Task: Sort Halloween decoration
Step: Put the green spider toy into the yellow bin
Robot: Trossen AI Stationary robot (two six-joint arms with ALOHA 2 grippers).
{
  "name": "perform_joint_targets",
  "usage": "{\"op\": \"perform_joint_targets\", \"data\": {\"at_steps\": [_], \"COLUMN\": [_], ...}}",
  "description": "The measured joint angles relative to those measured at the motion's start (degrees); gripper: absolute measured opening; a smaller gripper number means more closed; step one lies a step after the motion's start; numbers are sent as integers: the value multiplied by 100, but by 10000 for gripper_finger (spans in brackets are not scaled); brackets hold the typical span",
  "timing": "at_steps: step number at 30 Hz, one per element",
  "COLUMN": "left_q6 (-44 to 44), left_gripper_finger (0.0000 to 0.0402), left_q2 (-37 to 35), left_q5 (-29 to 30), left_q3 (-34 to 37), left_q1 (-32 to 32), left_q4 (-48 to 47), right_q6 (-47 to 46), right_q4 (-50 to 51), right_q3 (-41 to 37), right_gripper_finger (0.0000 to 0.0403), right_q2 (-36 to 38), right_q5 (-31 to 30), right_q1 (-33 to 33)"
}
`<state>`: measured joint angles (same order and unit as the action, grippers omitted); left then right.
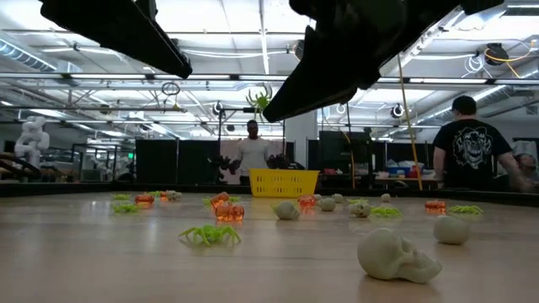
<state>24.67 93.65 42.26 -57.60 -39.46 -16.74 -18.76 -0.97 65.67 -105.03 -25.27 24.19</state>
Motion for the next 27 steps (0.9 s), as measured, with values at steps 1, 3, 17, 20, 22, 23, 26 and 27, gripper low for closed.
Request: {"op": "perform_joint_targets", "data": {"at_steps": [1,3,17,20,22,23,26,27], "left_q6": [0,-5,-385,-454,-531,-556,-612,-613], "left_gripper_finger": [171,171,171,171,171,171,171,171], "left_q2": [0,0,0,0,0,0,0,0], "left_q5": [2,2,57,15,-12,-27,-152,-201], "left_q3": [0,0,0,0,0,0,0,0], "left_q1": [0,0,394,530,613,647,761,794], "left_q4": [-45,-122,-397,-399,-405,-397,-398,-399], "right_q6": [4,21,611,816,1040,1157,1495,1601], "right_q4": [39,147,1152,1401,1514,1550,1614,1628], "right_q3": [0,0,-2,-2,-2,-2,-2,-2], "right_gripper_finger": [0,0,0,0,0,0,0,0], "right_q2": [0,11,589,819,955,1025,1178,1196], "right_q5": [13,180,611,612,607,607,616,638], "right_q1": [-38,-123,-994,-1305,-1560,-1707,-2192,-2365]}}
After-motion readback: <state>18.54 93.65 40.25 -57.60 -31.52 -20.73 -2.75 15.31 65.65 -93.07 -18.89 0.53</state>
